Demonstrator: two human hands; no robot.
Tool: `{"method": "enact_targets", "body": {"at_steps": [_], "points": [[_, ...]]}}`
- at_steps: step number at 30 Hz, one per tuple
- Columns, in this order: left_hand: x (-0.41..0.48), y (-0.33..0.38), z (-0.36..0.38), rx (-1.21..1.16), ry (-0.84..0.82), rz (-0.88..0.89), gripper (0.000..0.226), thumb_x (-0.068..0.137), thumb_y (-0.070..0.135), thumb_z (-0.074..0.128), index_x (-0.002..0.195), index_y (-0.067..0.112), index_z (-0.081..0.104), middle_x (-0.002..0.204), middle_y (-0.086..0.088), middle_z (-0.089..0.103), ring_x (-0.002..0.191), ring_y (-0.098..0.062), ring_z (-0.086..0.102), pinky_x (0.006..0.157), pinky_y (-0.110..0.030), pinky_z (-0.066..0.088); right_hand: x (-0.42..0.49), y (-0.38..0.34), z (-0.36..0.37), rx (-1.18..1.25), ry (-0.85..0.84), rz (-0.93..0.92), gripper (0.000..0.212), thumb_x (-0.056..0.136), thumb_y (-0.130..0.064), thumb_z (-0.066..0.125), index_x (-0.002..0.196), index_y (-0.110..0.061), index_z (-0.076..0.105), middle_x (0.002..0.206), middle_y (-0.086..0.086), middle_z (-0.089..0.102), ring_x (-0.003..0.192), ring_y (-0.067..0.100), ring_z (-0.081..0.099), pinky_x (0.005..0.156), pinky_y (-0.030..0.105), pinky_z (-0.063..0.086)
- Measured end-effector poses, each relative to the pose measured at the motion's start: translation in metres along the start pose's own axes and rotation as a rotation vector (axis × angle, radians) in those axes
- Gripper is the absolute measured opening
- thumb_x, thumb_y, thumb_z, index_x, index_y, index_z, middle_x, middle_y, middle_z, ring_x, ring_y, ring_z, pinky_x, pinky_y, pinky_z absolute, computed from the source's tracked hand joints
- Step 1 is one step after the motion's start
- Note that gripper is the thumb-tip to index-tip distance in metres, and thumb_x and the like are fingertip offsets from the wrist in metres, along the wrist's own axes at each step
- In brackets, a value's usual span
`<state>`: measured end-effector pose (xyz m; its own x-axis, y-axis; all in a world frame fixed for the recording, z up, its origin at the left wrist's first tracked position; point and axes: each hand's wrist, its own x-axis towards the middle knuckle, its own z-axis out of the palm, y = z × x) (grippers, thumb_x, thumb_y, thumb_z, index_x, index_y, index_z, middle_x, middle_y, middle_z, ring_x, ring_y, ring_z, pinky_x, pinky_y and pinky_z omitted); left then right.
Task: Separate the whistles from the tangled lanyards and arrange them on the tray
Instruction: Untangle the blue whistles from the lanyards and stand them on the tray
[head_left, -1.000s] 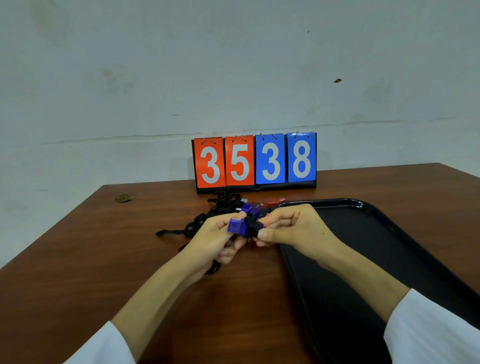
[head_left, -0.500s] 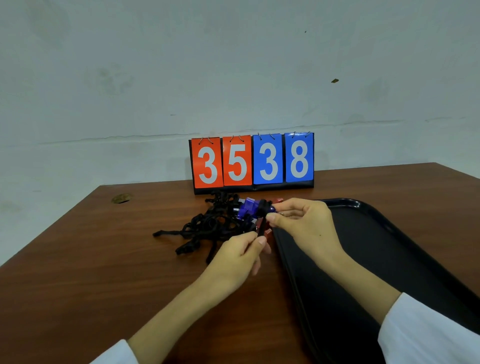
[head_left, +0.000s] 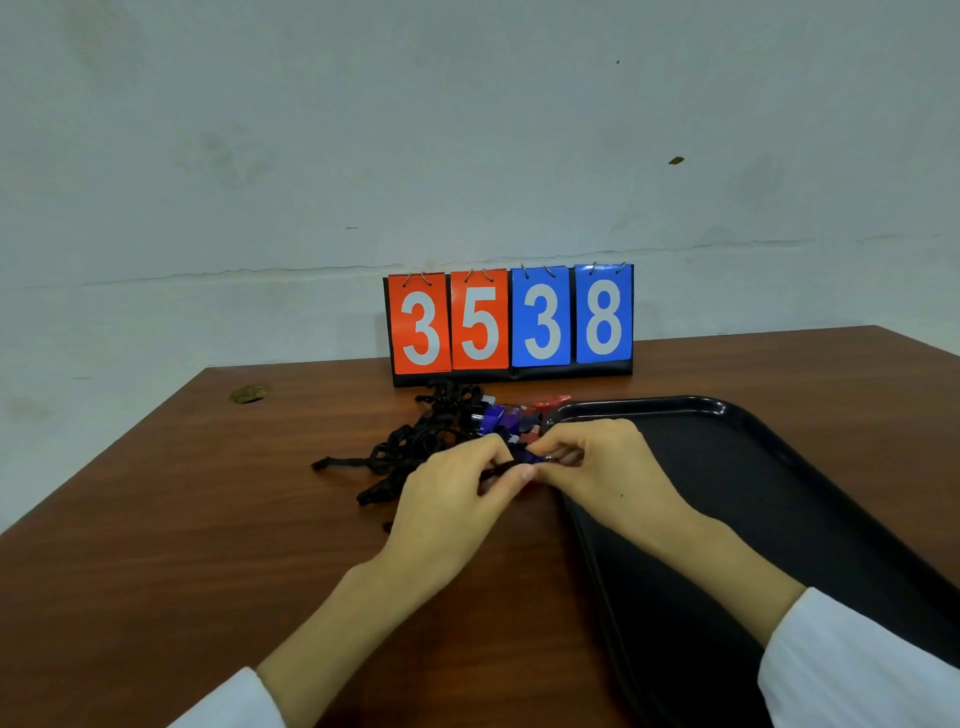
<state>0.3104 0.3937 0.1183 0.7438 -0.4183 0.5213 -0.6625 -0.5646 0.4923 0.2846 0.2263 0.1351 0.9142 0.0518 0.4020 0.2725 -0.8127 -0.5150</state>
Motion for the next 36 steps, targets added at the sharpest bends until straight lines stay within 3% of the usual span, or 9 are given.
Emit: {"method": "enact_targets", "body": {"at_steps": [4,8,12,16,21,25,27,31,36], "points": [[0.007,-0.006,-0.011,-0.194,0.02,-0.117,0.024,0.076,0.041,0.069,0.068,0.018,0.065,0.064,0.004,0.062,0.064,-0.006,0.057,0.059,-0.018,0.045,0.0,-0.002,0.001,0.098,-0.132,-0.038,0.018,0.076,-0.024,0.074,0.094,-0.023,0.072,0.088,-0.005,0.071,0.081,0.003,0.064,0.079,0.023,0.054],[0.014,-0.011,-0.019,-0.366,-0.014,-0.239,0.031,0.075,0.035,0.072,0.061,0.01,0.063,0.057,-0.004,0.061,0.053,-0.01,0.055,0.056,-0.019,0.044,0.0,-0.006,0.0,0.271,-0.196,0.002,0.017,0.073,-0.019,0.076,0.086,-0.027,0.071,0.084,-0.007,0.07,0.077,0.001,0.065,0.076,0.016,0.053],[0.013,-0.01,-0.019,-0.549,-0.222,-0.352,0.04,0.081,0.041,0.062,0.053,0.014,0.05,0.044,0.009,0.045,0.042,-0.003,0.041,0.048,-0.013,0.035,-0.001,-0.006,-0.003,0.432,-0.339,0.017,0.013,0.074,-0.014,0.076,0.086,-0.016,0.072,0.08,0.004,0.073,0.075,0.012,0.07,0.078,0.023,0.055],[0.01,-0.011,-0.021,-0.844,-0.388,-0.476,0.037,0.083,0.044,0.058,0.066,0.011,0.059,0.049,-0.002,0.043,0.038,-0.01,0.034,0.039,-0.018,0.025,-0.002,-0.011,-0.004,0.622,-0.375,0.037,0.012,0.075,-0.007,0.072,0.085,-0.013,0.071,0.081,0.011,0.073,0.076,0.02,0.071,0.076,0.024,0.055],[0.009,-0.006,-0.014,-1.06,-0.375,-0.525,0.046,0.091,0.044,0.044,0.065,0.007,0.045,0.044,0.003,0.033,0.036,-0.007,0.024,0.04,-0.021,0.017,-0.001,-0.014,-0.007,0.838,-0.278,0.136,0.013,0.077,0.0,0.068,0.087,-0.008,0.07,0.078,0.01,0.073,0.072,0.018,0.07,0.071,0.024,0.056],[0.009,-0.006,-0.008,-1.097,-0.269,-0.536,0.033,0.1,0.024,0.033,0.075,0.008,0.047,0.051,0.0,0.035,0.038,-0.008,0.023,0.039,-0.022,0.016,0.0,-0.013,-0.003,0.948,-0.082,0.222,0.017,0.076,0.003,0.067,0.093,0.0,0.068,0.08,0.015,0.072,0.07,0.018,0.071,0.065,0.022,0.057],[0.008,-0.006,-0.004,-1.108,-0.243,-0.519,0.03,0.1,0.024,0.035,0.081,0.007,0.05,0.052,0.0,0.036,0.037,-0.007,0.023,0.037,-0.021,0.017,0.0,-0.012,0.0,0.952,0.014,0.249,0.016,0.076,0.002,0.068,0.092,-0.002,0.069,0.079,0.015,0.072,0.07,0.018,0.071,0.065,0.022,0.057],[0.006,-0.004,-0.002,-1.023,-0.248,-0.494,0.027,0.099,0.025,0.039,0.092,0.006,0.056,0.053,0.001,0.039,0.038,-0.007,0.025,0.037,-0.019,0.018,0.001,-0.008,0.004,0.76,0.151,0.242,0.017,0.075,-0.005,0.072,0.092,-0.008,0.071,0.08,0.008,0.073,0.073,0.014,0.07,0.068,0.02,0.056],[0.004,-0.004,0.0,-0.894,-0.239,-0.48,0.029,0.098,0.027,0.043,0.088,0.006,0.06,0.052,0.002,0.042,0.037,-0.007,0.028,0.036,-0.018,0.021,0.0,-0.004,0.005,0.39,0.293,0.184,0.018,0.075,-0.016,0.074,0.093,-0.019,0.071,0.082,-0.01,0.069,0.078,0.0,0.064,0.073,0.012,0.051]]}}
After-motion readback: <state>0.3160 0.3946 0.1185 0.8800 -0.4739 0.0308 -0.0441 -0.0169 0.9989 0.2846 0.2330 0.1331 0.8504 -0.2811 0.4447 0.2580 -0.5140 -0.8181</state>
